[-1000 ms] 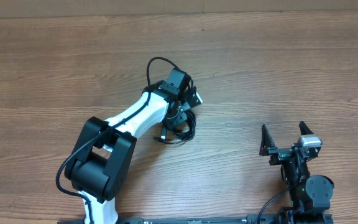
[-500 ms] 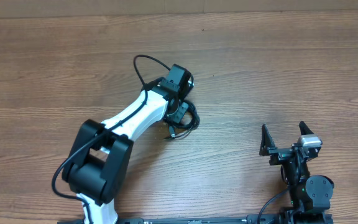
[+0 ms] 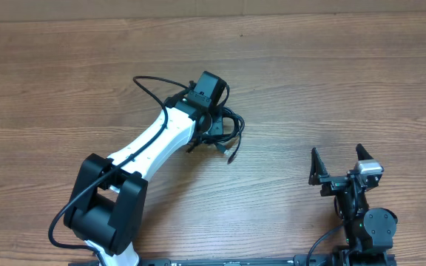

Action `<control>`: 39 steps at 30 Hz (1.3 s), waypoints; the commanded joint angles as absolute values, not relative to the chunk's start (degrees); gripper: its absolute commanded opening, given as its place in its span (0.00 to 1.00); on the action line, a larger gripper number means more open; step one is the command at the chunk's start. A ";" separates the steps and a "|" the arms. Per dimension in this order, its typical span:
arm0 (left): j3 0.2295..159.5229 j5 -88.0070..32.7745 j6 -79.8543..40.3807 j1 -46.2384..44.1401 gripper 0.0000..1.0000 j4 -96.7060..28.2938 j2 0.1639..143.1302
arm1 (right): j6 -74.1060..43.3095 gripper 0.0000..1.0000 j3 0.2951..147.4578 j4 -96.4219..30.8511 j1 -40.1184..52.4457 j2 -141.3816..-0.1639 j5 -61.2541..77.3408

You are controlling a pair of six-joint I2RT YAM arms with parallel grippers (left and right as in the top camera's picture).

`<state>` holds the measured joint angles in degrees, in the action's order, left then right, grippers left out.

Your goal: Untangle cables

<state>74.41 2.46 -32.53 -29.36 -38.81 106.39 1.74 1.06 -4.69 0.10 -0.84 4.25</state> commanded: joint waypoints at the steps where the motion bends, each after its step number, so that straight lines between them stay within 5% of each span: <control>1: 75.59 0.97 -36.62 -29.28 0.04 -39.68 104.88 | 1.98 1.00 0.45 -4.43 0.36 -0.38 3.92; 20: 74.91 1.08 -37.60 -31.20 0.04 -43.29 104.88 | 1.98 1.00 0.45 -4.43 0.36 -0.38 3.92; 32: 74.61 -3.44 -69.73 -32.08 0.04 -48.34 104.88 | 1.98 1.00 0.45 -4.43 0.36 -0.38 3.92; 39: 75.26 -9.72 -66.15 -32.16 0.04 -48.45 104.86 | 1.98 1.00 0.45 -4.43 0.36 -0.38 3.92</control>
<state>74.39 -4.32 -64.99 -31.90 -48.29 106.39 1.74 1.06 -4.71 0.10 -0.84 4.23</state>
